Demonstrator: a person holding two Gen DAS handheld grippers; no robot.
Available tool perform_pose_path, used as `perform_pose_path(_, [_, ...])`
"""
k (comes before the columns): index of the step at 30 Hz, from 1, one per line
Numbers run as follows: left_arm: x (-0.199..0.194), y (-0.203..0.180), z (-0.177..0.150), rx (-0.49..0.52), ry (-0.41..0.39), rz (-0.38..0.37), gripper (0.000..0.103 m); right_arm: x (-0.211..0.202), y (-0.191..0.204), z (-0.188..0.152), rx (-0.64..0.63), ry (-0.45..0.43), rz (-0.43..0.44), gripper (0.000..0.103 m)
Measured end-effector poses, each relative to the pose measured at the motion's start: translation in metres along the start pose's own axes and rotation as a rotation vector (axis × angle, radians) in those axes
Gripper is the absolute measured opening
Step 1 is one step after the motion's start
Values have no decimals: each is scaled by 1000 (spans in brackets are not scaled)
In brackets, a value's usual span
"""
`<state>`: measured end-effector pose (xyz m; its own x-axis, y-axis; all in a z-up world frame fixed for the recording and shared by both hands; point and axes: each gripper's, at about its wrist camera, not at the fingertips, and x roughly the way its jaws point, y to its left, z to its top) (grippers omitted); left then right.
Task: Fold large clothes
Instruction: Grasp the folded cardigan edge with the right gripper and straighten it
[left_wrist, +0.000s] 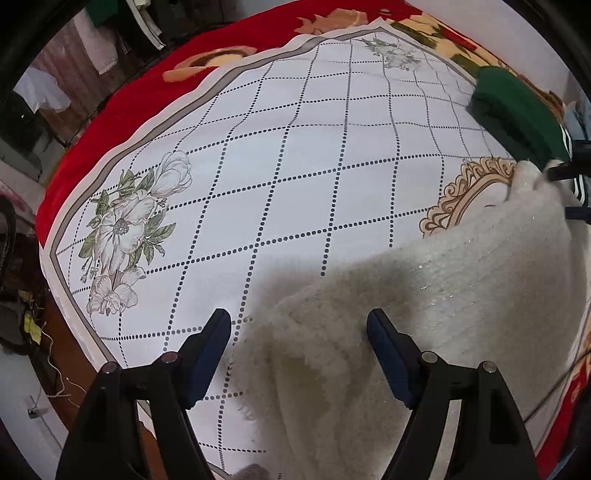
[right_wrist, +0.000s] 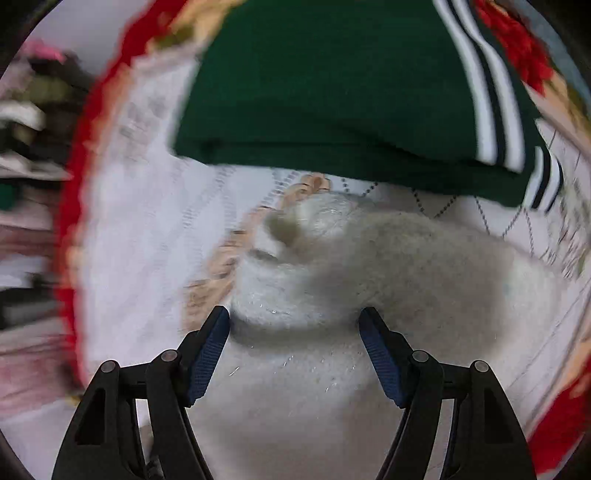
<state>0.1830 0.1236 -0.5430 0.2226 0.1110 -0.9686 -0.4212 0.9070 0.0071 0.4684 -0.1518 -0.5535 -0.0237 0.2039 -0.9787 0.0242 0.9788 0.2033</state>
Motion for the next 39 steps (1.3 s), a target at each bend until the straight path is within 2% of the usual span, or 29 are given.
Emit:
perform_pose_path(1, [2, -1, -1, 8, 0, 10, 75, 7, 2, 1, -1, -9, -48, 59])
perform_pose_path(2, [3, -1, -1, 7, 3, 12, 75, 13, 5, -1, 6, -14, -100, 52])
perform_pose_path(3, [4, 0, -1, -2, 8, 3, 75, 11, 6, -2, 4, -24, -105, 42])
perform_pose_path(4, [3, 2, -2, -15, 9, -3, 75, 2, 7, -7, 4, -55, -87, 18])
perform_pose_path(5, [0, 4, -3, -25, 8, -10, 75, -6, 10, -9, -2, -72, -69, 15])
perform_pose_path(9, [-25, 19, -14, -84, -14, -48, 75, -54, 23, -31, -55, -149, 26, 12])
perform_pose_path(12, [-46, 44, -26, -162, -22, -65, 75, -69, 44, -35, -107, -177, 81, 12])
perform_pose_path(15, [-52, 64, -33, -230, -6, -79, 75, -58, 63, -23, -151, -178, 74, 12])
perform_pose_path(18, [-47, 85, -35, -305, 12, -112, 75, -24, 61, -6, -130, -94, 58, 12])
perform_pose_path(20, [-36, 89, -32, -338, 39, -167, 74, -9, 59, 2, -111, -64, 83, 16])
perform_pose_path(22, [-26, 87, -29, -360, 64, -268, 74, -8, 52, 4, -91, -55, 125, 16])
perform_pose_path(23, [-20, 83, -26, -372, 70, -343, 74, -12, 49, 4, -87, -57, 135, 16])
perform_pose_path(25, [-6, 71, -20, -383, 89, -421, 74, -14, 45, 2, -84, -59, 139, 16])
perform_pose_path(26, [-1, 65, -18, -382, 99, -449, 74, -15, 43, 2, -87, -57, 136, 16])
perform_pose_path(27, [8, 56, -15, -369, 110, -439, 73, -16, 43, 1, -94, -56, 130, 16])
perform_pose_path(28, [12, 50, -13, -352, 109, -395, 71, -14, 45, 2, -98, -56, 127, 16])
perform_pose_path(29, [14, 44, -12, -321, 82, -346, 54, -15, 47, 2, -110, -56, 119, 16])
perform_pose_path(30, [13, 39, -12, -296, 53, -296, 2, -17, 50, 2, -119, -61, 112, 16])
perform_pose_path(32, [6, 36, -16, -300, 31, -271, 4, -19, 54, 3, -130, -66, 112, 16])
perform_pose_path(35, [-28, 42, -32, -313, -56, -230, 3, -25, 59, 2, -143, -71, 121, 16])
perform_pose_path(37, [-42, 47, -47, -332, -61, -225, 4, -23, 60, 3, -148, -62, 151, 16])
perform_pose_path(39, [-41, 48, -57, -337, -36, -203, 4, -16, 59, 3, -141, -19, 207, 18])
